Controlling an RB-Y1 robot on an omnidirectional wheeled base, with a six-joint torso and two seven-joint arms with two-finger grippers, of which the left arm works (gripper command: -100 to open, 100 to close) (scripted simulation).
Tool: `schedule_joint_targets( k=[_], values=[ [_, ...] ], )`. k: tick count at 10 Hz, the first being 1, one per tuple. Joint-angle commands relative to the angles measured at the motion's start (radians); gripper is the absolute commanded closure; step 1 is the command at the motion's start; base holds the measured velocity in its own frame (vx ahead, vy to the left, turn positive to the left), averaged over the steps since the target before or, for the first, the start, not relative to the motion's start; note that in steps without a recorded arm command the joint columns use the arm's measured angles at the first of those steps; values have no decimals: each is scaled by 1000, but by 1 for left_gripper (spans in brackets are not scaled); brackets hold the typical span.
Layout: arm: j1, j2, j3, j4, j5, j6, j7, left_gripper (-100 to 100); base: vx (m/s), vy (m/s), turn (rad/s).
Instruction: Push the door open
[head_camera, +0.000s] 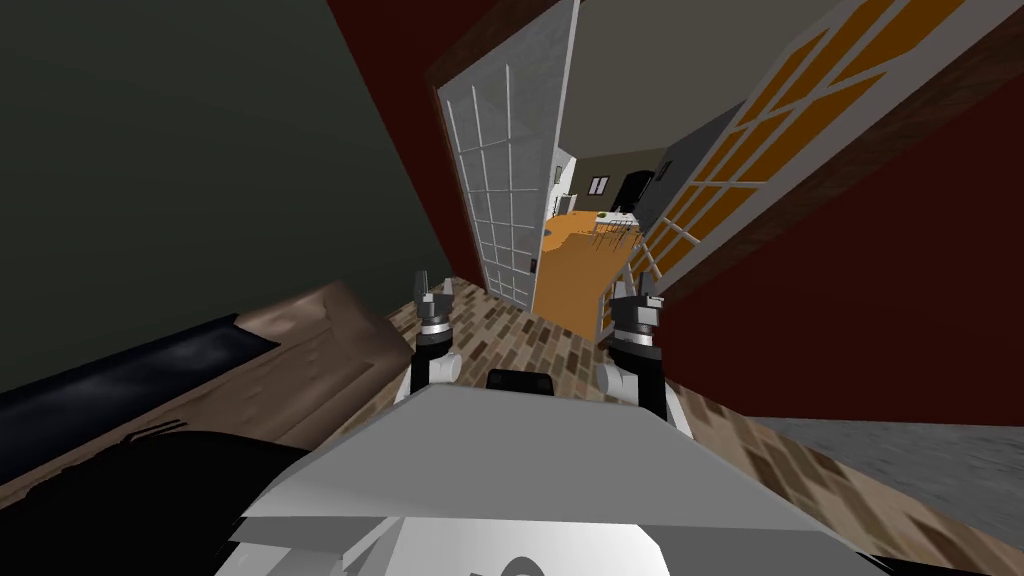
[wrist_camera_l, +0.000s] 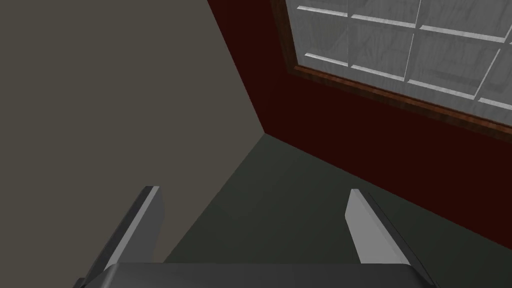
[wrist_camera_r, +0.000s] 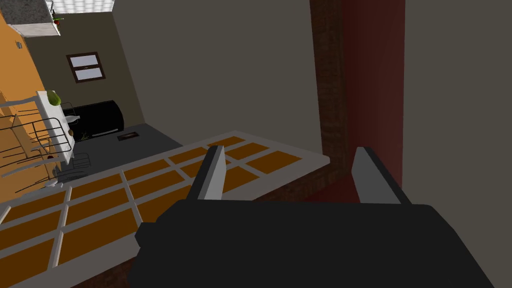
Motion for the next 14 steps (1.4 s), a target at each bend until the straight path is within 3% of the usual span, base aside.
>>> schedule_joint_targets(
  k=[1,14],
  values=[
    [-12,6,-4,33,9,-5,30,-100,102,23,-123],
    [-112,54,-25,350,107,-70,300,-100,93,23,-133]
  ],
)
